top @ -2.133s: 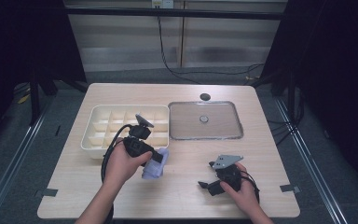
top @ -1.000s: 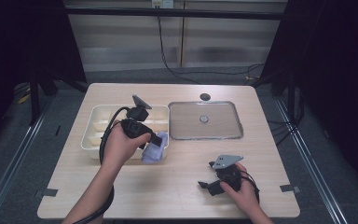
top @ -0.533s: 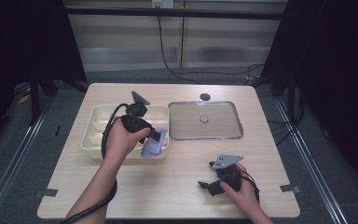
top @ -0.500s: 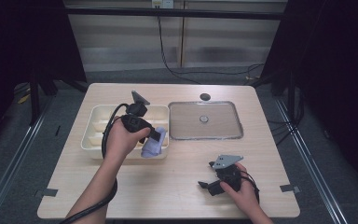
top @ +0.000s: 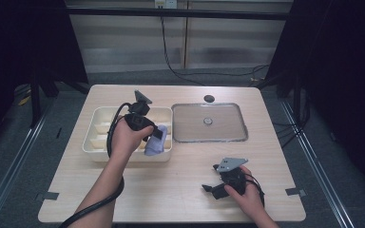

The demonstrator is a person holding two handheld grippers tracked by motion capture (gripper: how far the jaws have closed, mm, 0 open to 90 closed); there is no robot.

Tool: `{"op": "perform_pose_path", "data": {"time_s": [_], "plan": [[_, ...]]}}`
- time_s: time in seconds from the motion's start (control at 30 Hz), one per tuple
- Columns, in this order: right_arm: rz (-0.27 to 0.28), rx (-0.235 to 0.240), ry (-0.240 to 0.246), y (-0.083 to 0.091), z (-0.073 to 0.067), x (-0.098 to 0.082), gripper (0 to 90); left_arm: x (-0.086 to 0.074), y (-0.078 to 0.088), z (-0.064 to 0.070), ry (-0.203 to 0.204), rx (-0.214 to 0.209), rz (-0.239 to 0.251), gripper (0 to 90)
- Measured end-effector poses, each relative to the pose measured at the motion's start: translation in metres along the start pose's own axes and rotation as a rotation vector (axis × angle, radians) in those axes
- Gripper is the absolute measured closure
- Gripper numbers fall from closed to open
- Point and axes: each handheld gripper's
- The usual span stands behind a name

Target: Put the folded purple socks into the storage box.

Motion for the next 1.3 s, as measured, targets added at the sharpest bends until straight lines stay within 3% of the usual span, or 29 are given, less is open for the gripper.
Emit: {"op": "perform_pose_path", "data": {"time_s": [1.0, 1.3], "plan": [[-0.002, 0.006, 0.005, 0.0, 0.0, 0.0, 13.5, 0.008, -0.026, -0.012, 0.024, 0.029, -0.005, 74.0], [-0.002, 0.006, 0.007, 0.0, 0.0, 0.0, 13.5, 0.007, -0.039, -0.013, 0.023, 0.011, -0.011, 74.0]]}}
Point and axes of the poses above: each handheld gripper's, and its own axes: y roughly backward along the jaws, x roughly out of its top, z roughly to its right, and after that the axes turned 13 degrees about -y, right-handed
